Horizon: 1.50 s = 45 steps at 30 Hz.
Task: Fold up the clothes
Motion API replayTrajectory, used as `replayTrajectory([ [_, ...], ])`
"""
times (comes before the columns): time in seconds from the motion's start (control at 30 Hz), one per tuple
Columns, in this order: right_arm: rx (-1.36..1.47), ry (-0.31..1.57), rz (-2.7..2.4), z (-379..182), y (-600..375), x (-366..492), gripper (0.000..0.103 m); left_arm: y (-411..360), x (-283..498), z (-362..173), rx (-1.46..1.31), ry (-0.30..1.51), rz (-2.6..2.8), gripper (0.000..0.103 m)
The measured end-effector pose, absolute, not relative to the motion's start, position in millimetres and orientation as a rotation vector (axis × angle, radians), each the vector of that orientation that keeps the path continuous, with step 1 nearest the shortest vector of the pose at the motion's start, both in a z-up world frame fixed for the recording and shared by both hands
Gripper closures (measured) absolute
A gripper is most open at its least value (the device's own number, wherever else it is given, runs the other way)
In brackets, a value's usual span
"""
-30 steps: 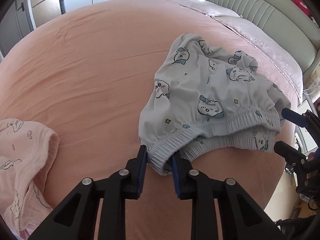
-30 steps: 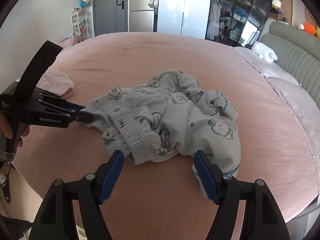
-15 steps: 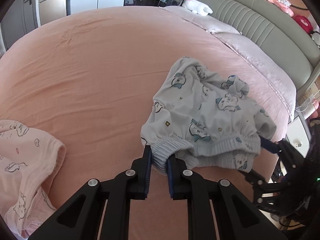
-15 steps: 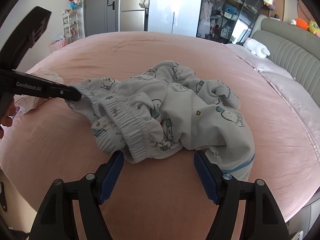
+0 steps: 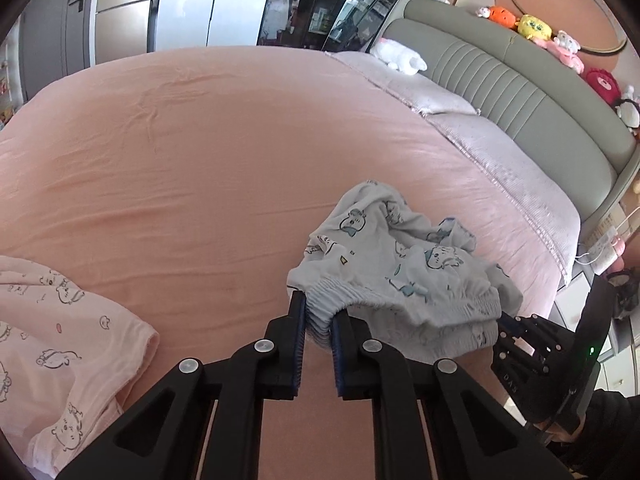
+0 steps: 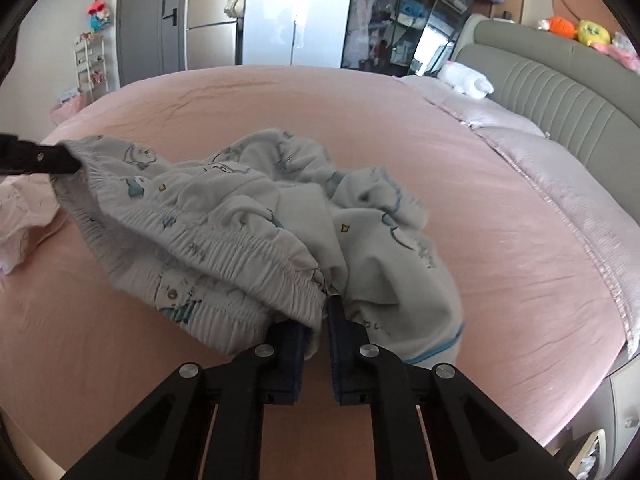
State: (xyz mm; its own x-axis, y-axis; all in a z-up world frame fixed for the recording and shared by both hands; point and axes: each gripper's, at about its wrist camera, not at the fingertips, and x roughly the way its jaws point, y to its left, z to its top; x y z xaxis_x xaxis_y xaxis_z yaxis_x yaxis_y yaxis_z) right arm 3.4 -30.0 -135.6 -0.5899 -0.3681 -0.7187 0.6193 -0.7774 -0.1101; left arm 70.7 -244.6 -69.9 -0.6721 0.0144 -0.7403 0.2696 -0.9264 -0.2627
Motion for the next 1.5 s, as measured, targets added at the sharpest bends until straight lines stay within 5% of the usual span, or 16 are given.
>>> replayTrajectory([
  [0.5,0.756,0.486,-2.424,-43.9,-23.8,-24.7,0.097,-248.5,81.9,-27.5,1.101,0.599,-2.773,0.093],
  [1.0,0.408,0.543,-2.434,117.5,-44.3,-47.0,0.097,-254.2,63.6,99.9,0.826,0.456,-2.900,0.093],
  [1.5,0.661,0.543,-2.333,180.4,-108.1,-144.0,0.097,-291.9,2.0,162.6,0.760,0.292,-2.807,0.093],
])
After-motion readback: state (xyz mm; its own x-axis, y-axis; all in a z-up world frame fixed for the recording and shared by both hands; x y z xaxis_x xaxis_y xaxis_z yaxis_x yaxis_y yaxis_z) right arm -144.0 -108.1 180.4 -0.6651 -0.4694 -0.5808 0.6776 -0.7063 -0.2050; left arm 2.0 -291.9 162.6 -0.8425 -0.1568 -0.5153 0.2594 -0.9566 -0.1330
